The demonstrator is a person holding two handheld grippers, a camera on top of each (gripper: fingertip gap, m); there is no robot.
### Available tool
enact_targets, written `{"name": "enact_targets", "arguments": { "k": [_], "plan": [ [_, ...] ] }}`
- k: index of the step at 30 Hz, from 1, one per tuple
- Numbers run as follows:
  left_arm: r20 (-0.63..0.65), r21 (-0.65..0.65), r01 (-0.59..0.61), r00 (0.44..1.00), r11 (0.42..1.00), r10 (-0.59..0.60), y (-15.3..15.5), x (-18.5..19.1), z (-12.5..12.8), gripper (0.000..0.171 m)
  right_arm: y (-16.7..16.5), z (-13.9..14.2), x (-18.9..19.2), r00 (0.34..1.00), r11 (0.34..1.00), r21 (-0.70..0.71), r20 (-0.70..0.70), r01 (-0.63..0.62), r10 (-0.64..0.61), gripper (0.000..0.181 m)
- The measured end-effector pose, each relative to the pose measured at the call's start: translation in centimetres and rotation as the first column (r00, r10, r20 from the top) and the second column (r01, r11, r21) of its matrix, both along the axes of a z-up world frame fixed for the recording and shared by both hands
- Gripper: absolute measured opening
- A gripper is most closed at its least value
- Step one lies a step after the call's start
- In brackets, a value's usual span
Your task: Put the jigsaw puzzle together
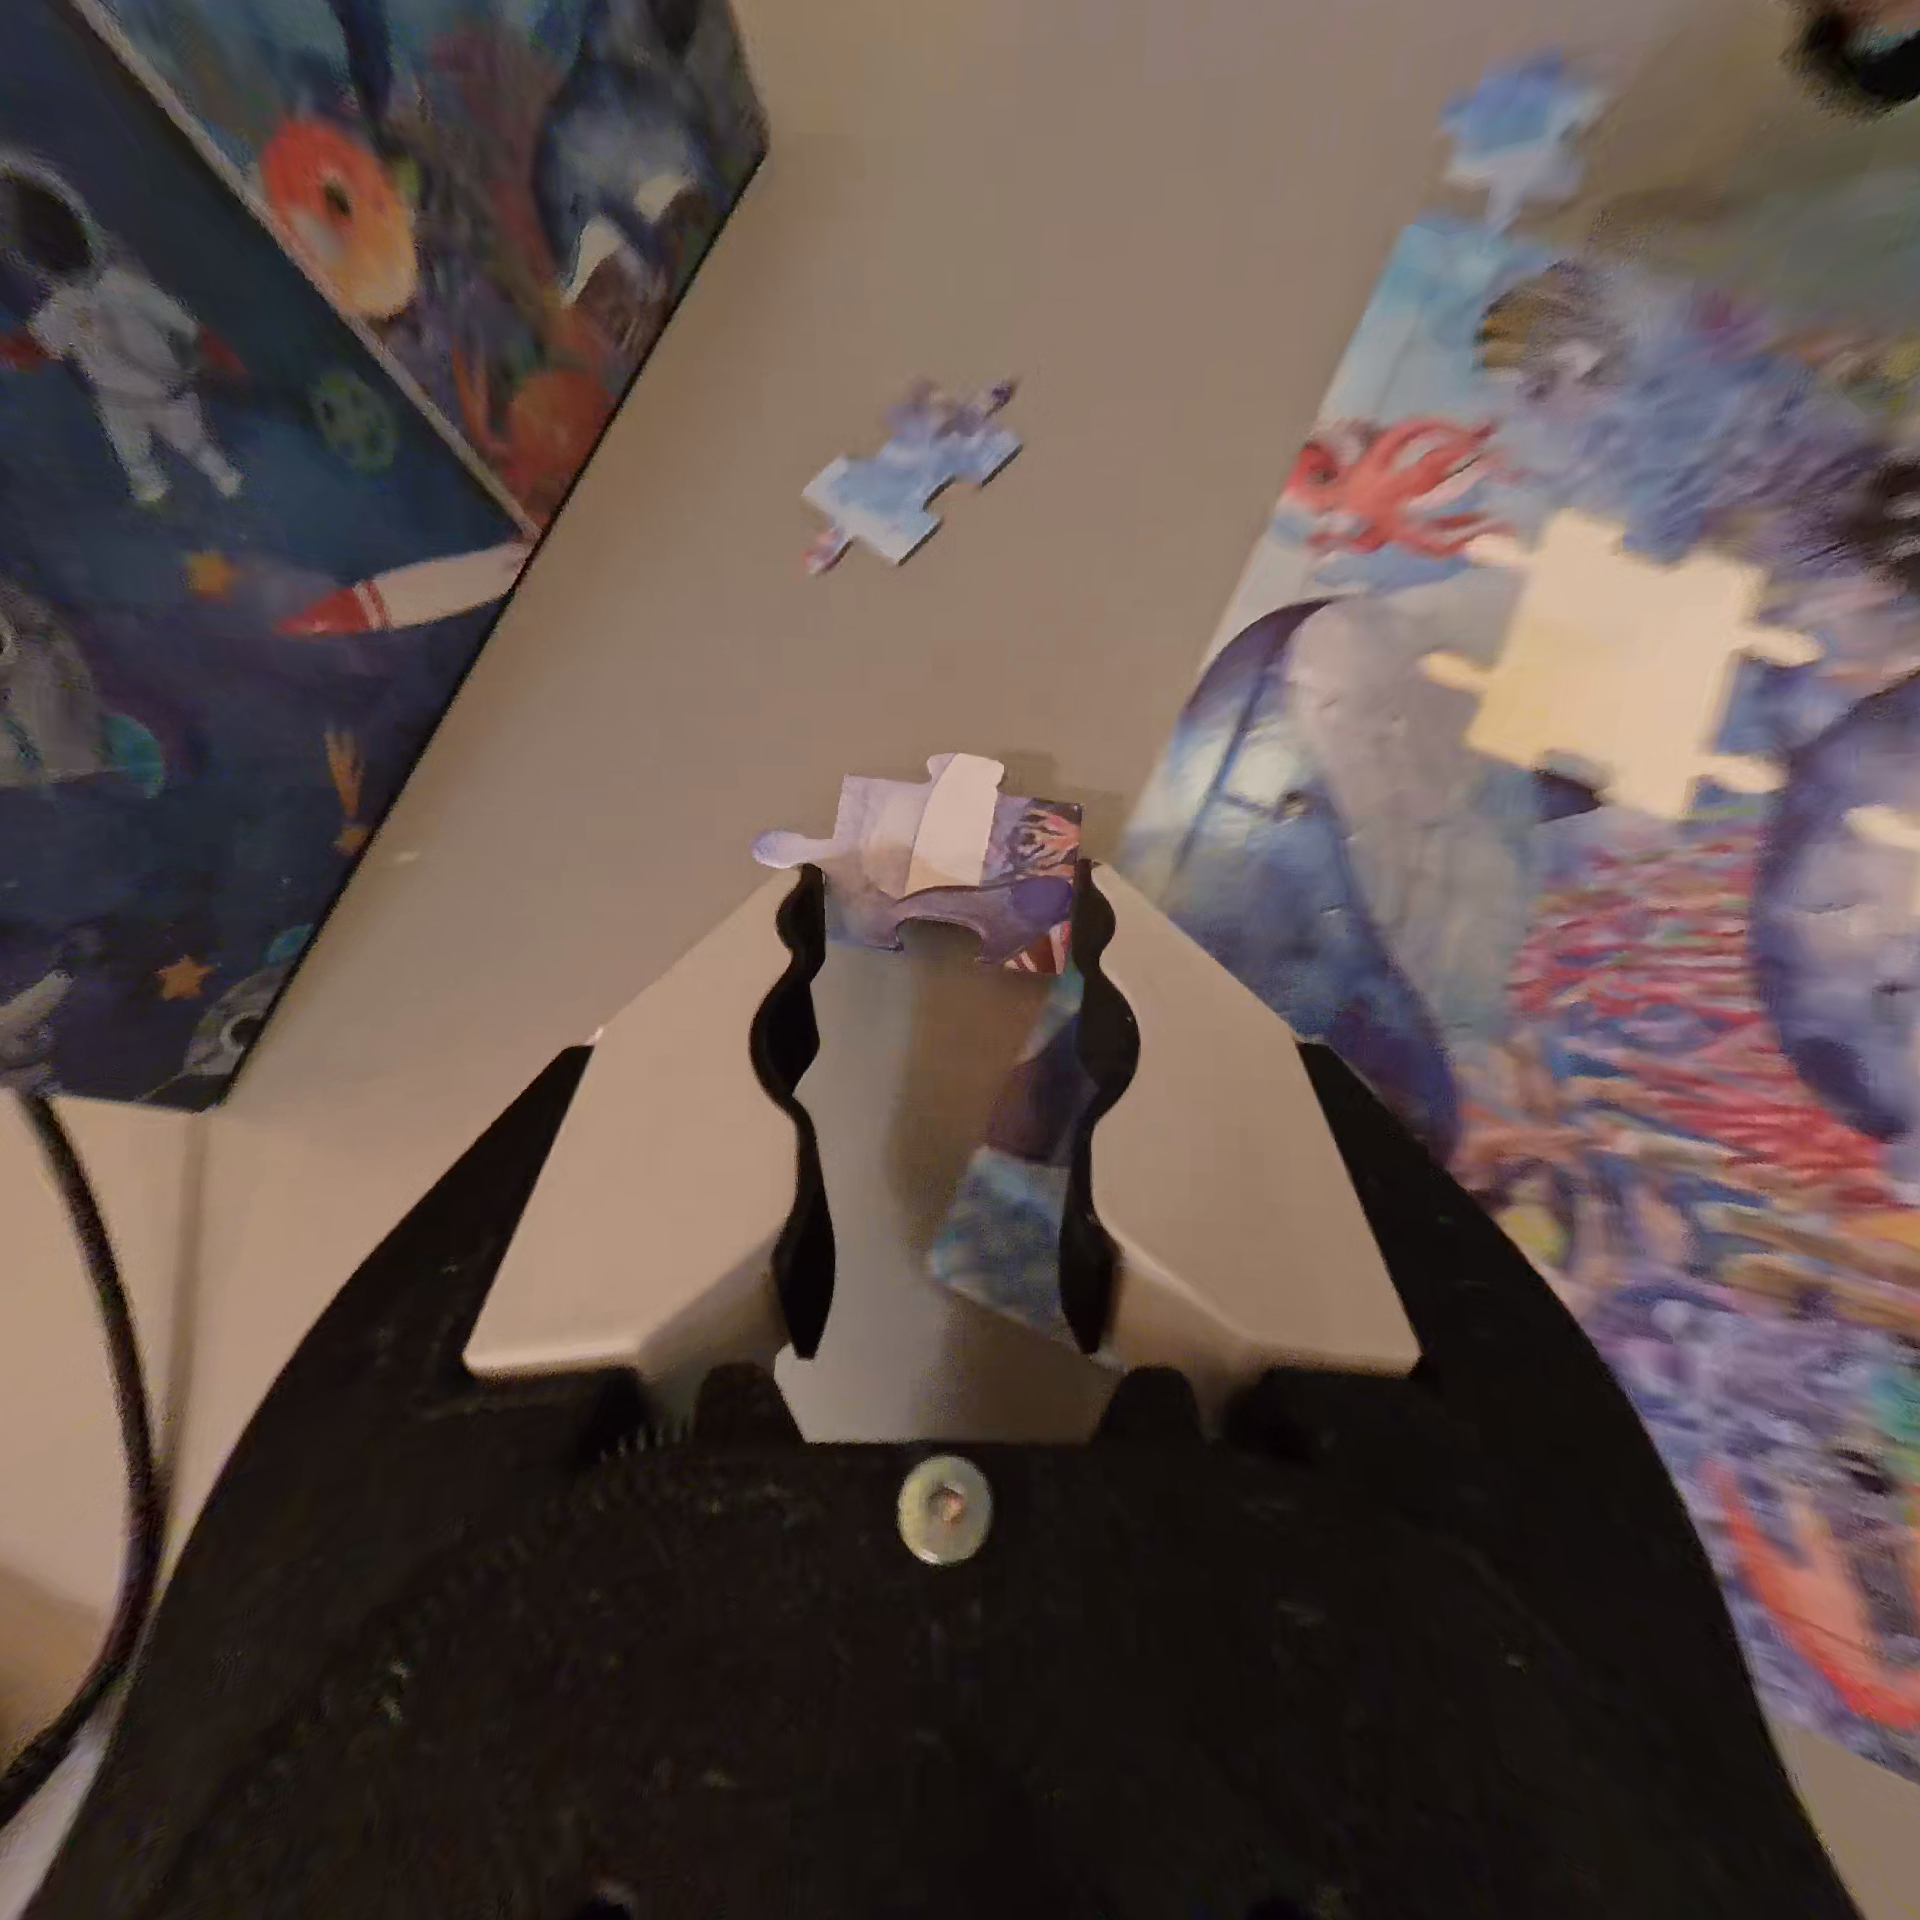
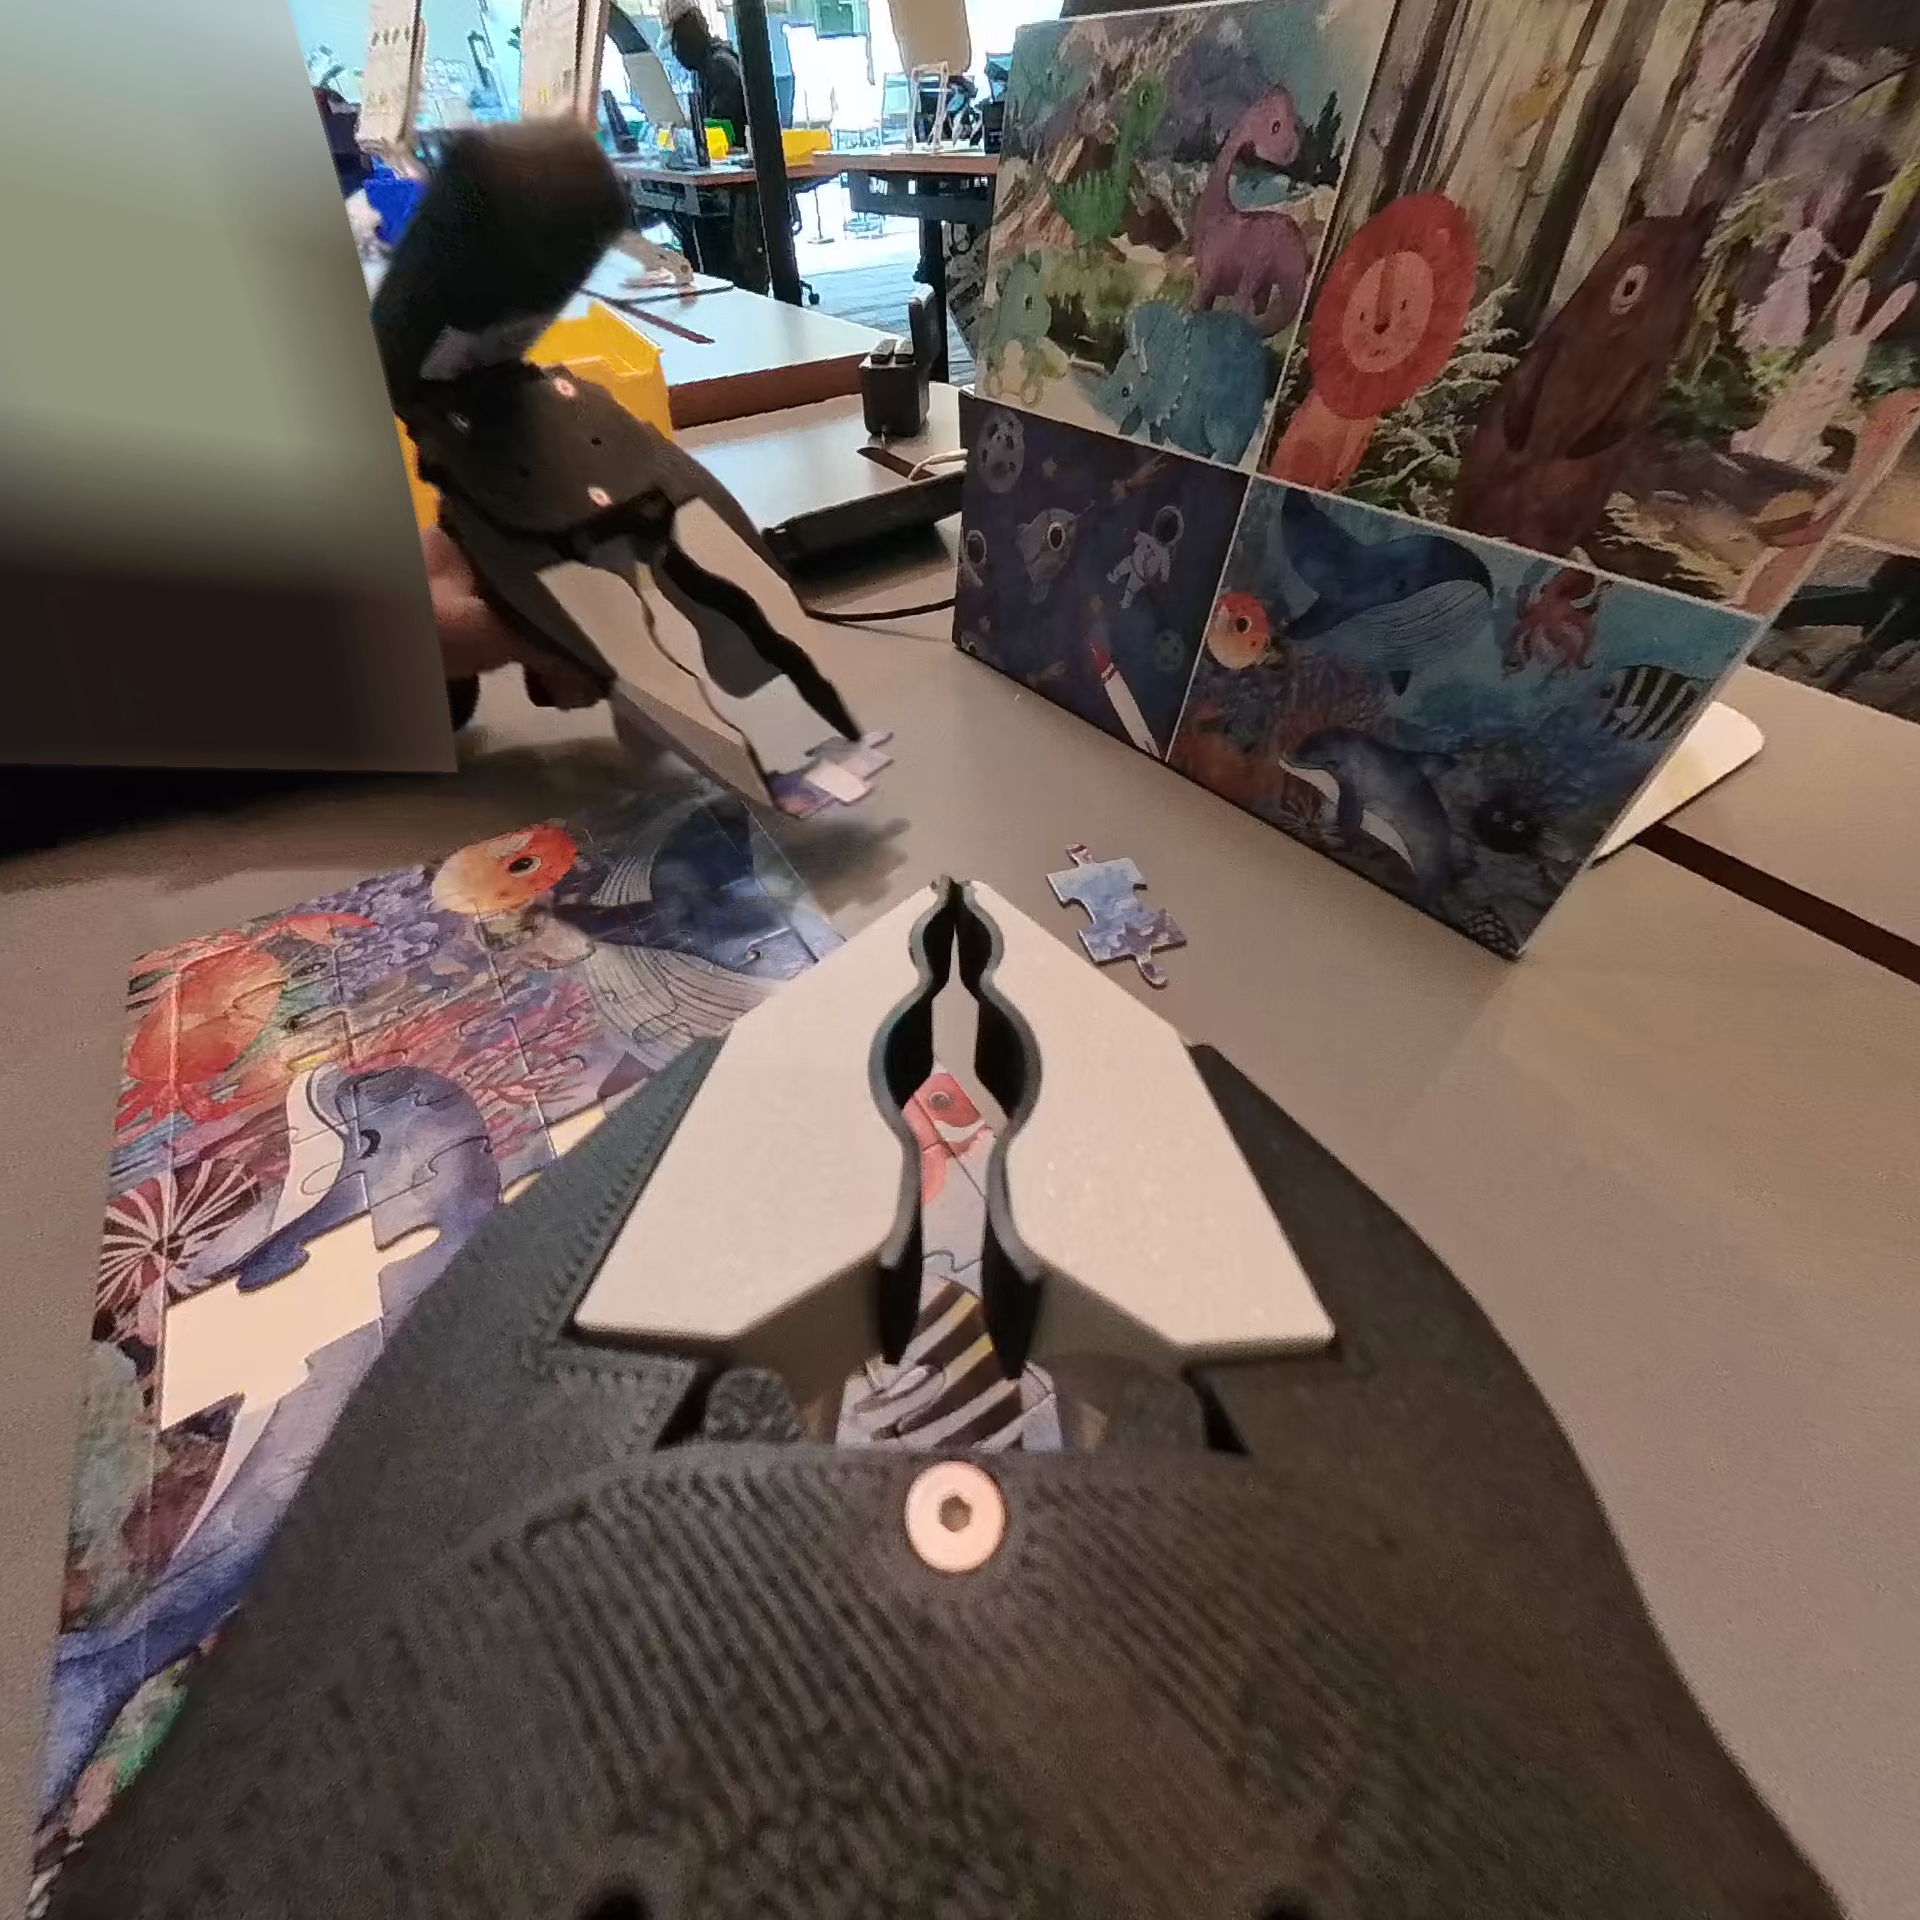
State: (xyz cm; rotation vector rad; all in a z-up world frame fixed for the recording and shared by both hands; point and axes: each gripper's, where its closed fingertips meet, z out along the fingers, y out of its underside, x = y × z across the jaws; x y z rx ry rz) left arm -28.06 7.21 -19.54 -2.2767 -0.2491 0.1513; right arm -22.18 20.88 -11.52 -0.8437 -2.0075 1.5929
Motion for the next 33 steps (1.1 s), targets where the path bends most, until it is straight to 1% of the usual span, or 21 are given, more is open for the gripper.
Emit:
{"name": "enact_targets", "arguments": {
  "k": [1,3,5,7,9,11,13,14,17,20,22,27,33],
  "plan": [
    [0.023,0.033,0.024,0.999,0.999,-0.025,0.5,1.1,0.9,0.045,0.0,0.0,0.0,1.0,1.0,0.003,-0.001,0.002,-0.002,0.0],
    [0.056,0.102,0.107,0.992,0.989,-0.113,2.0,4.3,2.8,0.045,0.1,-0.2,-0.1,1.0,1.0,0.009,0.0,0.006,-0.006,0.0],
    [0.056,0.121,0.199,0.977,0.972,-0.207,3.5,8.3,3.5,0.045,0.3,-0.4,-0.2,1.0,1.0,0.016,0.005,0.012,-0.012,0.0],
    [0.073,0.111,0.272,0.957,0.956,-0.281,4.8,12.8,2.8,0.045,0.5,-0.6,-0.3,1.0,1.0,0.016,0.011,0.017,-0.017,0.0],
    [0.108,0.09,0.324,0.937,0.942,-0.333,5.6,17.1,1.4,0.045,0.6,-0.6,-0.4,1.0,1.0,0.011,0.014,0.021,-0.021,0.0],
    [0.093,0.031,0.349,0.932,0.937,-0.35,5.6,19.9,0.0,0.046,0.6,-0.5,-0.4,1.0,1.0,-0.001,0.016,0.019,-0.019,0.0],
    [0.051,-0.026,0.348,0.937,0.937,-0.346,5.3,21.0,-1.0,0.046,0.3,-0.3,-0.2,1.0,1.0,-0.022,0.019,0.006,-0.006,0.0],
    [0.05,-0.025,0.348,0.937,0.937,-0.347,5.3,21.4,-1.2,0.046,0.2,-0.3,-0.2,1.0,1.0,-0.027,0.02,0.0,0.001,0.0],
    [0.103,-0.002,0.359,0.929,0.933,-0.357,5.4,22.3,-1.2,0.045,-0.1,-0.8,-0.2,1.0,1.0,-0.003,0.023,-0.002,0.002,0.0],
    [0.071,-0.015,0.34,0.938,0.94,-0.338,5.3,21.5,-1.2,0.046,0.0,-1.4,-0.4,1.0,1.0,0.022,0.031,0.005,-0.006,0.0],
    [0.087,-0.009,0.334,0.939,0.943,-0.332,5.2,21.4,-1.3,0.046,0.1,-1.5,-0.5,0.999,1.0,0.013,0.036,0.006,-0.006,0.0],
    [0.086,-0.009,0.327,0.942,0.945,-0.325,5.2,21.3,-1.4,0.046,0.0,-1.0,-0.3,0.999,1.0,-0.021,0.035,-0.006,0.006,0.0],
    [0.09,-0.024,0.329,0.941,0.944,-0.326,5.3,21.7,-1.6,0.046,-0.4,-0.8,0.0,1.0,1.0,0.0,0.024,-0.014,0.014,0.0]
  ]
}}
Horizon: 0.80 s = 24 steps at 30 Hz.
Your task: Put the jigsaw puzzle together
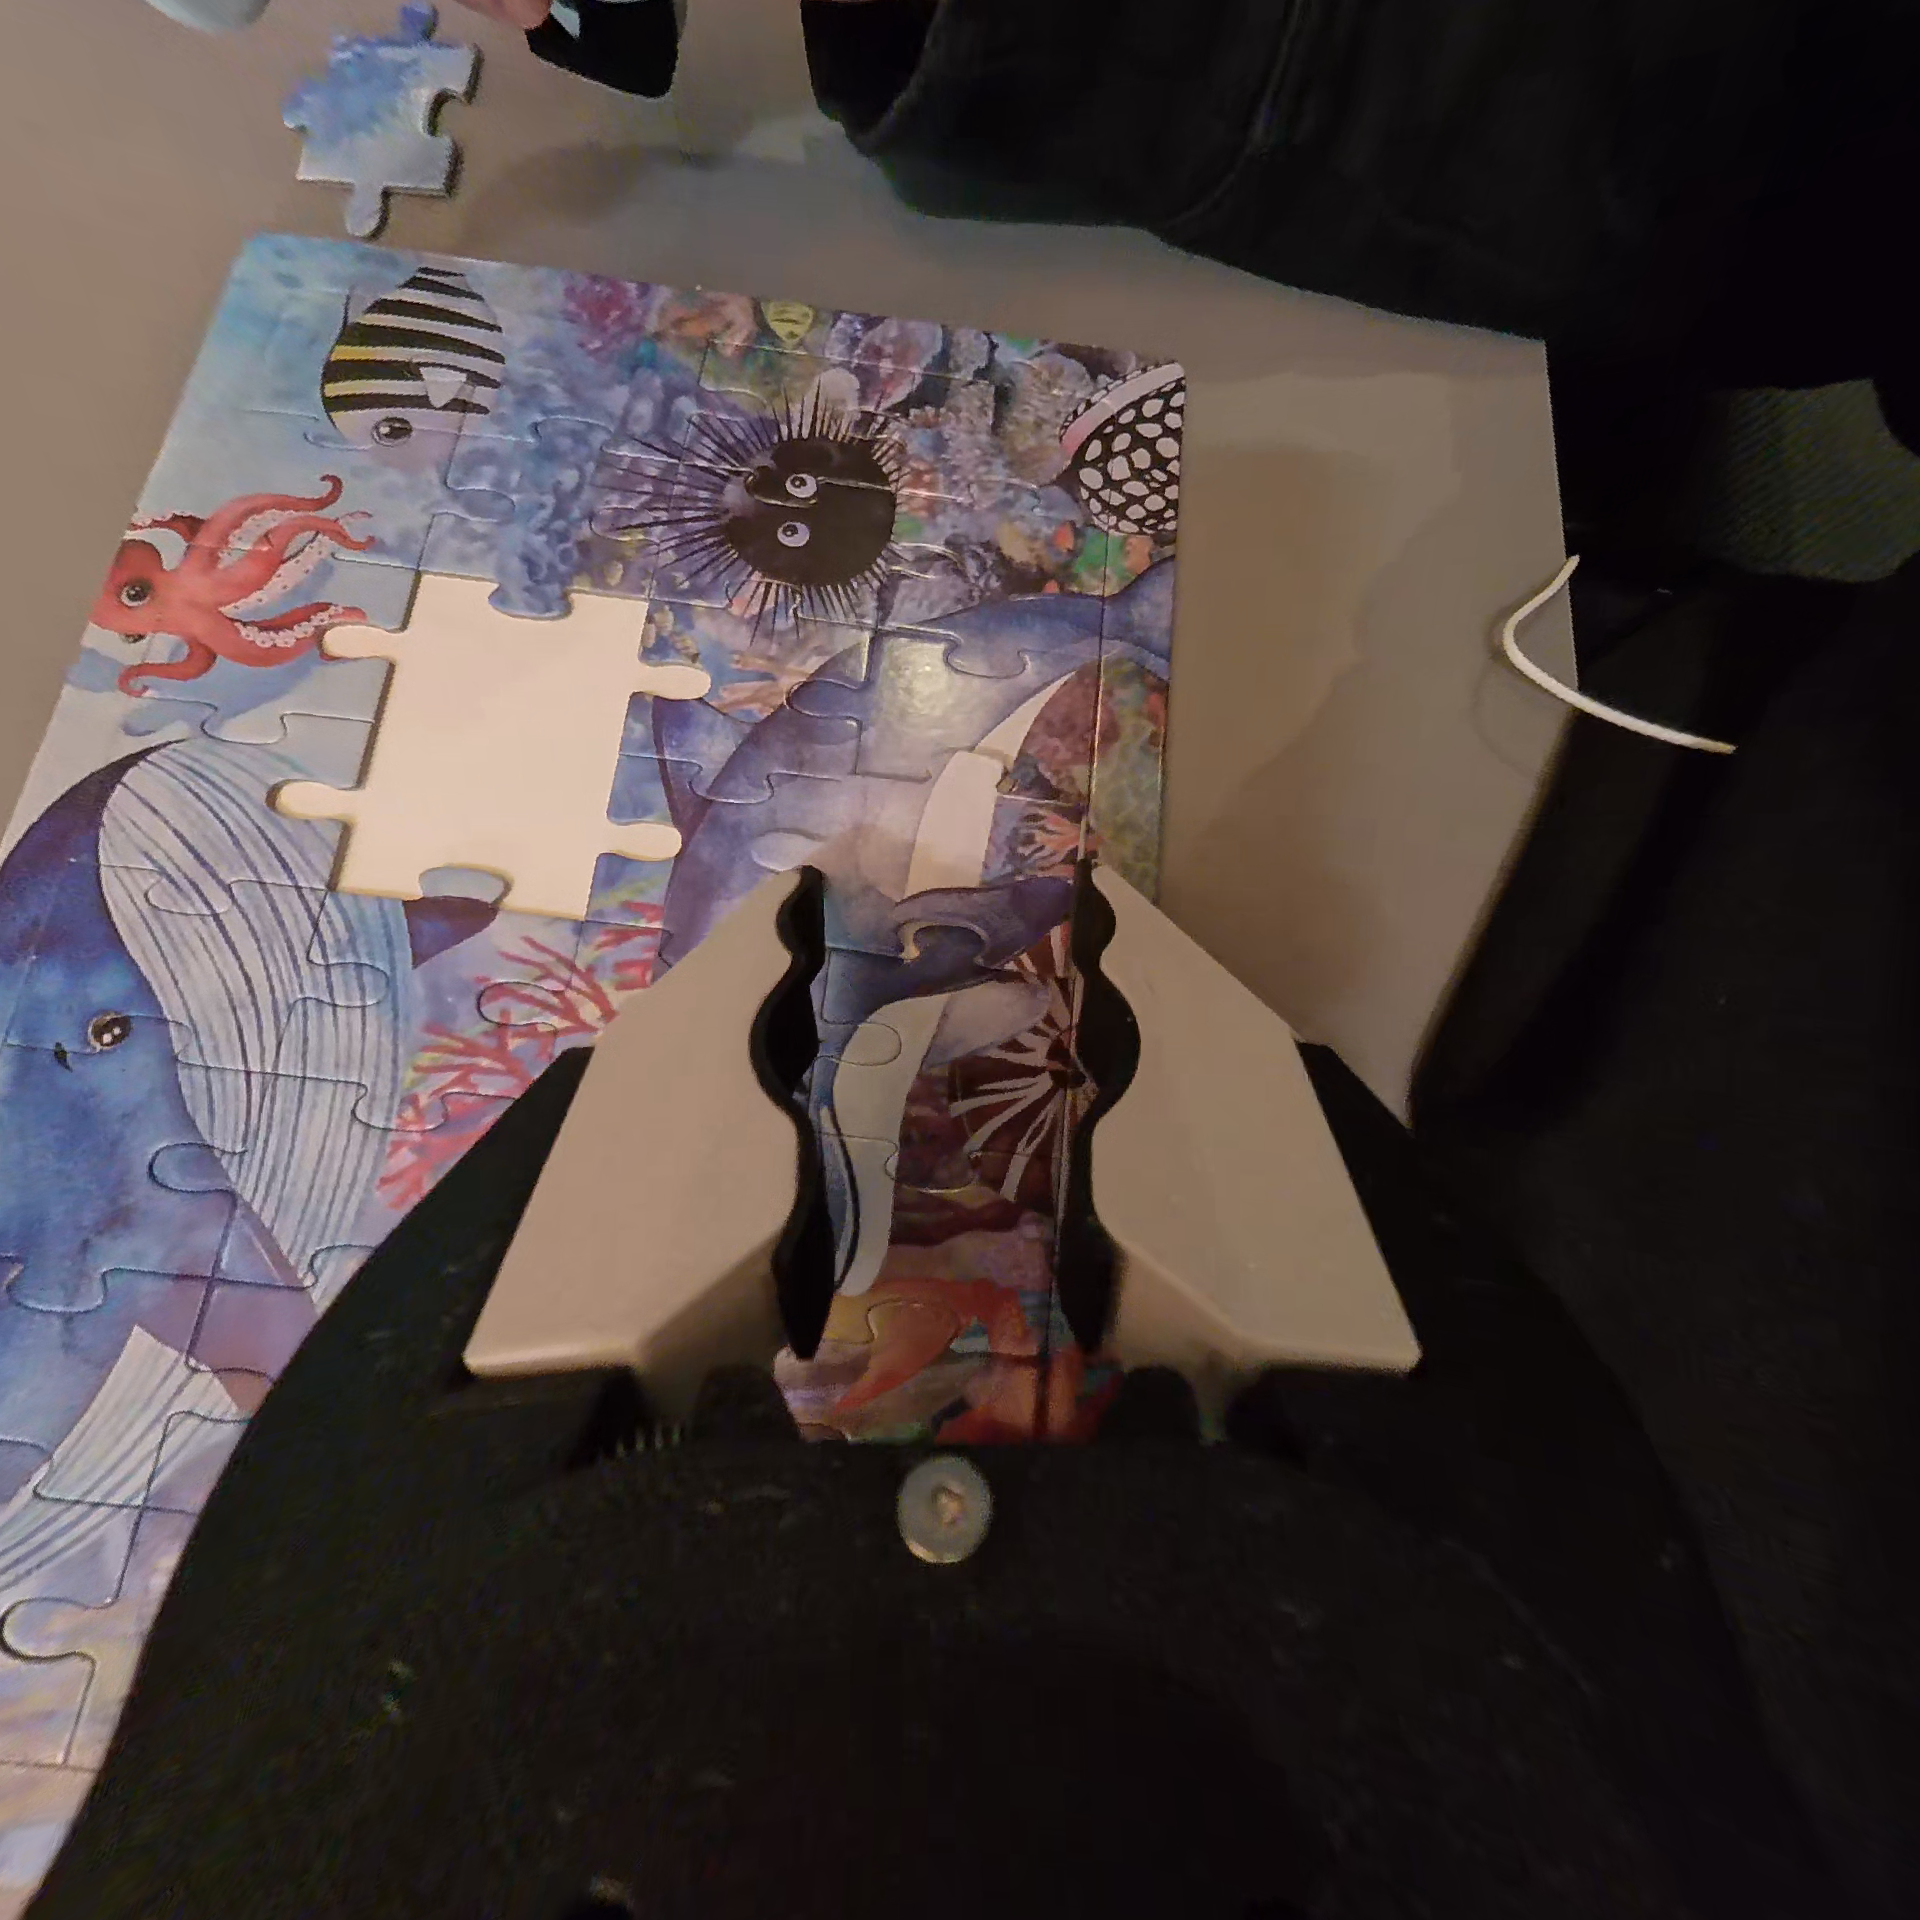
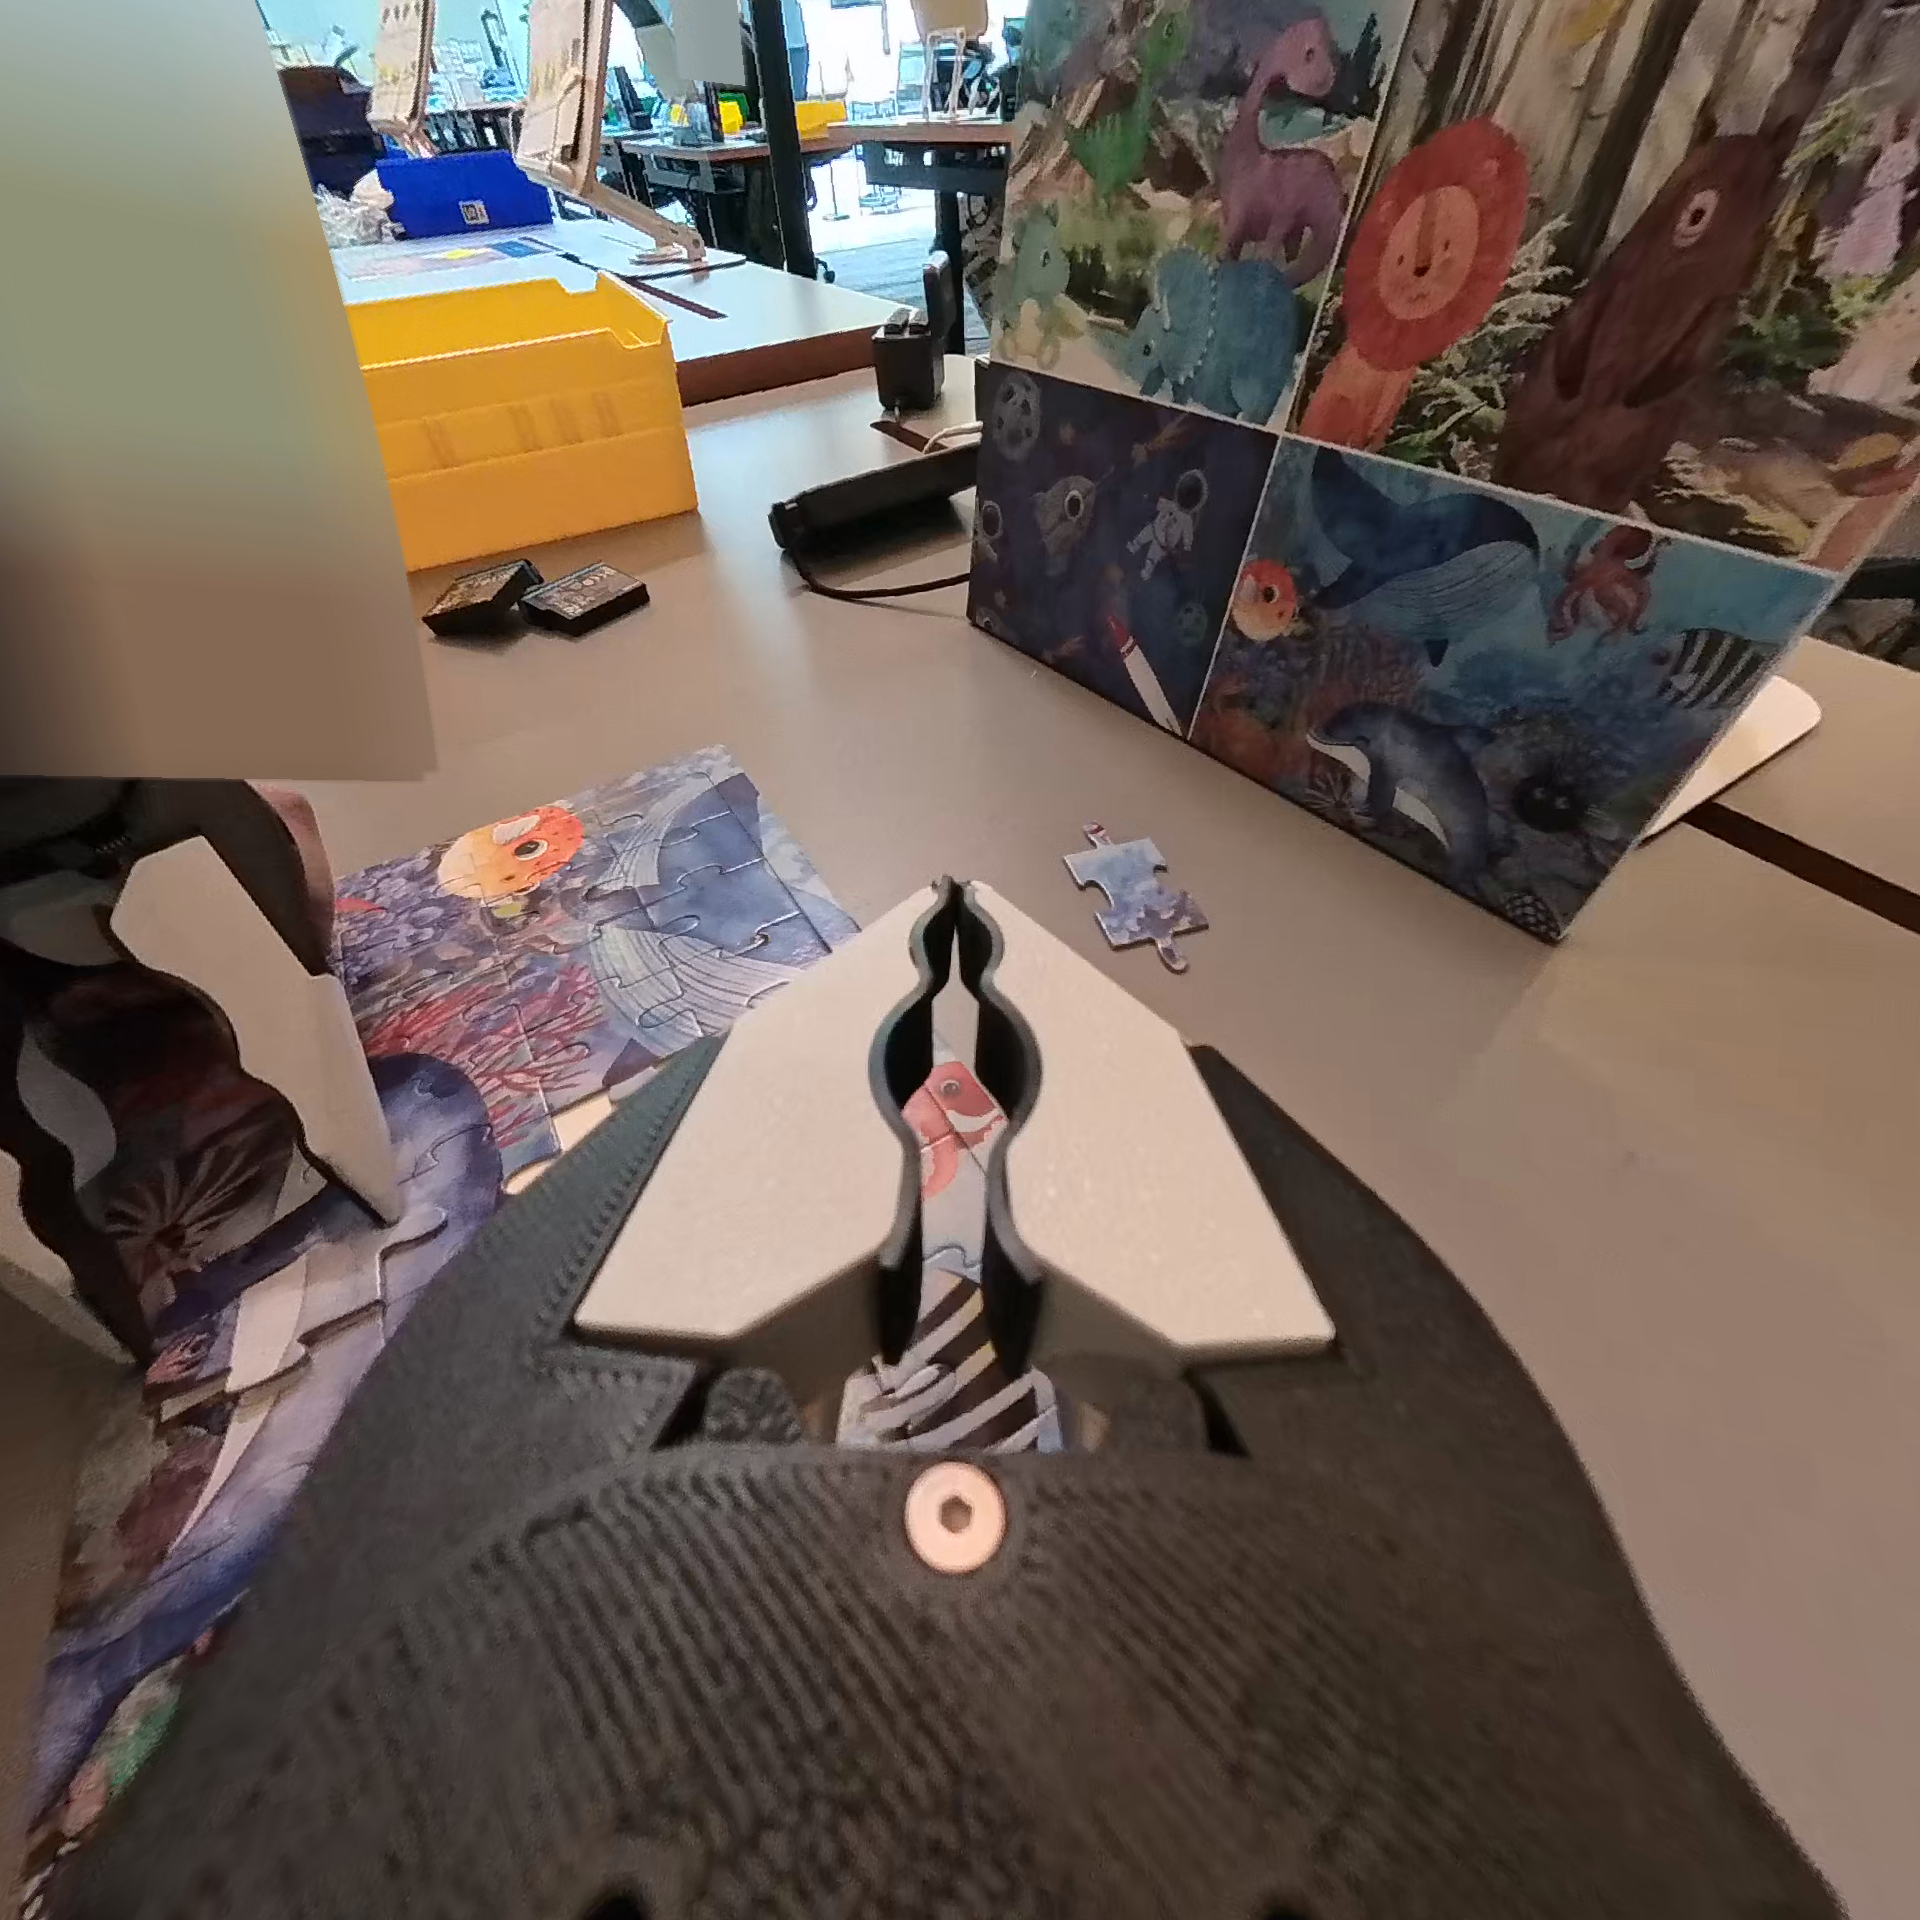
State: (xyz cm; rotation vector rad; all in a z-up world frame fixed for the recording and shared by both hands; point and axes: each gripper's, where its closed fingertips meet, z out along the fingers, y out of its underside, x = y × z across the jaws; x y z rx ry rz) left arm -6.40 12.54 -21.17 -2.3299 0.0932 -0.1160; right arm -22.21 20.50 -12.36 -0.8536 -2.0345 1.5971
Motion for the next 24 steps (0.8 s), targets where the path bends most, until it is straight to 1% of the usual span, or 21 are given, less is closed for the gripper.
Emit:
{"name": "enact_targets", "arguments": {
  "k": [11,17,24],
  "plan": [
    [-0.016,-0.01,0.005,1.0,1.0,-0.005,-0.05,0.27,-0.07,0.045,-0.13,-0.15,0.04,1.0,1.0,0.017,-0.001,-0.002,0.002,0.0],
    [0.001,-0.005,0.003,1.0,1.0,-0.003,-0.03,0.3,-0.03,0.046,-0.21,-0.42,0.01,1.0,1.0,0.023,0.007,-0.005,0.005,0.0],
    [0.0,-0.006,-0.007,1.0,1.0,0.007,0.05,0.1,-0.04,0.044,-0.35,-0.01,0.14,1.0,1.0,0.022,-0.01,-0.008,0.008,0.0]
  ]
}}
